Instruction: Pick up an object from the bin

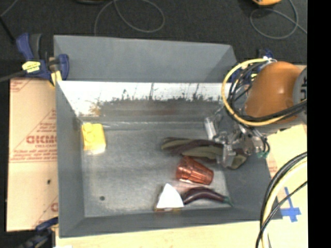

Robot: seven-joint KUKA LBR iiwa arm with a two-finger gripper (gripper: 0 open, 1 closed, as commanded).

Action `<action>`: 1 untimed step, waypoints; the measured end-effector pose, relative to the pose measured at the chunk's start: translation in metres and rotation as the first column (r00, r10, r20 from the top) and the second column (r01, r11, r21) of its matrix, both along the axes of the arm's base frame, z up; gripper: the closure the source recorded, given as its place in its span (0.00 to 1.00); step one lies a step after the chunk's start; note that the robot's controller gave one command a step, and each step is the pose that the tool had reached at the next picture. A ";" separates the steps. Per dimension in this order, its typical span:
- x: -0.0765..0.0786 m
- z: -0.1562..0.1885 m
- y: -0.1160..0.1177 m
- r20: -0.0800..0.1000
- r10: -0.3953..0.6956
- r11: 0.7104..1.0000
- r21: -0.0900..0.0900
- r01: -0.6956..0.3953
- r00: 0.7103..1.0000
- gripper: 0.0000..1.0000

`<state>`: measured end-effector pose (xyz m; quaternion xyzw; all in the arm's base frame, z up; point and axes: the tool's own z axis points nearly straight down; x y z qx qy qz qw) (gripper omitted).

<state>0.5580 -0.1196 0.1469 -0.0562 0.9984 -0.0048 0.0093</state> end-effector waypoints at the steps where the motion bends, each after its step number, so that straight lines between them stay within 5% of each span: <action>1: 0.002 0.037 -0.002 -0.010 -0.012 1.000 0.002 0.012 1.000 1.00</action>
Offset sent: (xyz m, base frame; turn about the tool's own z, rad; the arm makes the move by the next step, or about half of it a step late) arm -0.0185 -0.0226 0.1270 -0.1243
